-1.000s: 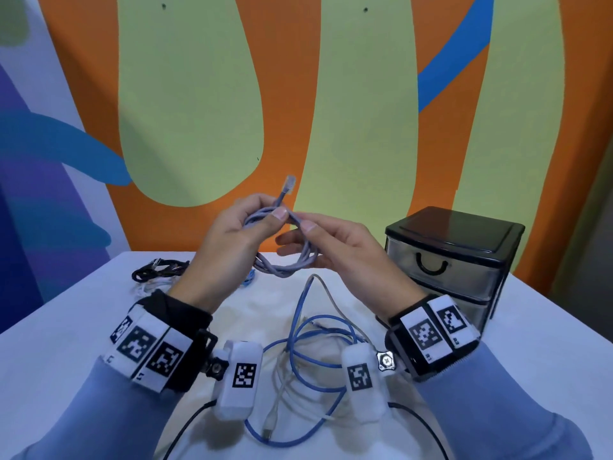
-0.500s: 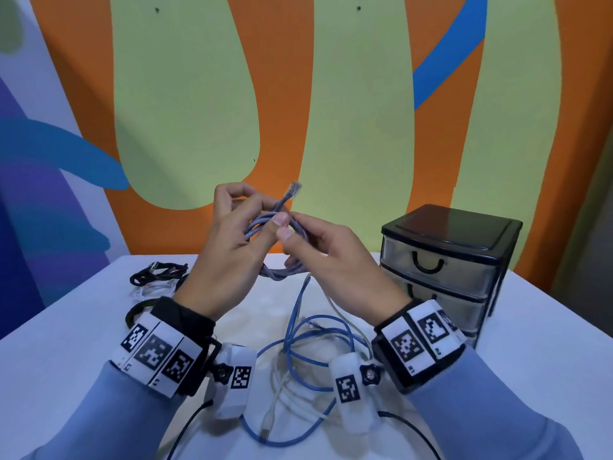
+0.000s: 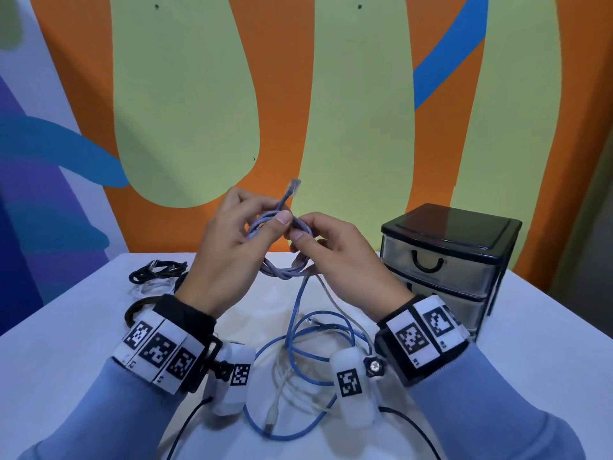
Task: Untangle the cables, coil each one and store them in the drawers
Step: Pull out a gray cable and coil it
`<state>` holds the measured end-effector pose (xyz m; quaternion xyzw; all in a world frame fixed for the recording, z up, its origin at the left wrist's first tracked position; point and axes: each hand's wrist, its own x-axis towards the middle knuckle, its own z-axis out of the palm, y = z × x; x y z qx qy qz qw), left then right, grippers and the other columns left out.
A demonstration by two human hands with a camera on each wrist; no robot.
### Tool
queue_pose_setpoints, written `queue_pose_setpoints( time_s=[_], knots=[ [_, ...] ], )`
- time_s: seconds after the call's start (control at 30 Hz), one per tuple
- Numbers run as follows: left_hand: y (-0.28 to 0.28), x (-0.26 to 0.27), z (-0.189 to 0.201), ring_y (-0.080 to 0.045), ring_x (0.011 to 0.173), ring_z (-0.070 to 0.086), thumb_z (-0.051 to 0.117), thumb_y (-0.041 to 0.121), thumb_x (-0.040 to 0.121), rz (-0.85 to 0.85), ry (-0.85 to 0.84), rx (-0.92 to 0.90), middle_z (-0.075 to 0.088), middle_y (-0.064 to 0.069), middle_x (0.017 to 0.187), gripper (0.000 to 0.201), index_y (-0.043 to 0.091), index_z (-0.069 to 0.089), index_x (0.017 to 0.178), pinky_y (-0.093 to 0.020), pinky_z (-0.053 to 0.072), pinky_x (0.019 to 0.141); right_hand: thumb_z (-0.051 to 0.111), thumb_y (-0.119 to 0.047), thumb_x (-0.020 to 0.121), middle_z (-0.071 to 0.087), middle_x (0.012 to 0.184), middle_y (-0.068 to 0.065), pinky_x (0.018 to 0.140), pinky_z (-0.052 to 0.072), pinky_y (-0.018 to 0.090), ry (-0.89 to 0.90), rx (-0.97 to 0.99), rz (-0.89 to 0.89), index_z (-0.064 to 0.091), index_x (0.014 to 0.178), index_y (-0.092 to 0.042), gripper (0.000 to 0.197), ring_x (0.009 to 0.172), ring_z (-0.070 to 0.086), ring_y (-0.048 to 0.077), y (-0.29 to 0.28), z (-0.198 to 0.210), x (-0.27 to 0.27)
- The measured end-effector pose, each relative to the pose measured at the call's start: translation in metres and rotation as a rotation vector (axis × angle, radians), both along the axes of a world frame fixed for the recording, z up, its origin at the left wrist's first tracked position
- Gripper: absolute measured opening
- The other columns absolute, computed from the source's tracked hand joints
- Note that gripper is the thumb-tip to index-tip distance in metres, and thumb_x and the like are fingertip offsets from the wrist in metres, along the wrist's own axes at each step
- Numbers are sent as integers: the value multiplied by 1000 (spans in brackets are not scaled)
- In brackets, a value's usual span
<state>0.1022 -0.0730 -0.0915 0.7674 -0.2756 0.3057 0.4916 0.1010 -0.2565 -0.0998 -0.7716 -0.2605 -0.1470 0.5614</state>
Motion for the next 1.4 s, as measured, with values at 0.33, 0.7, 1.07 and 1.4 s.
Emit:
queue_pose_setpoints(
  time_s=[0.33,0.7,1.07,1.4],
  knots=[
    [25,21,-4,-13,63,49,63,17,104,-192,434,-617,57,-2,73,19,7,80,101,-29,45,70,48,-24,107,59,92,-1,83,47,35,335,773,598,69,106,-14,23,80,55,12,-23,25,-10],
    [0,10,-4,-14,79,68,71,22,96,-204,337,-423,76,-6,87,22,8,80,110,-26,56,69,53,-27,109,55,82,-3,72,42,27,155,97,-44,68,87,-23,26,74,49,12,0,1,3],
    [-4,9,-10,-15,73,62,65,8,100,-366,512,-464,71,-8,88,23,-2,73,119,-22,57,70,56,-20,94,47,78,3,70,34,35,420,531,258,54,77,-16,18,73,40,17,4,0,-3],
    [-9,9,-11,-14,66,66,72,2,97,-123,283,-337,76,-7,82,12,3,77,108,-22,56,67,85,-28,86,71,70,-8,60,52,24,-470,-61,-421,75,93,-26,12,66,67,9,-10,-7,4]
  ],
)
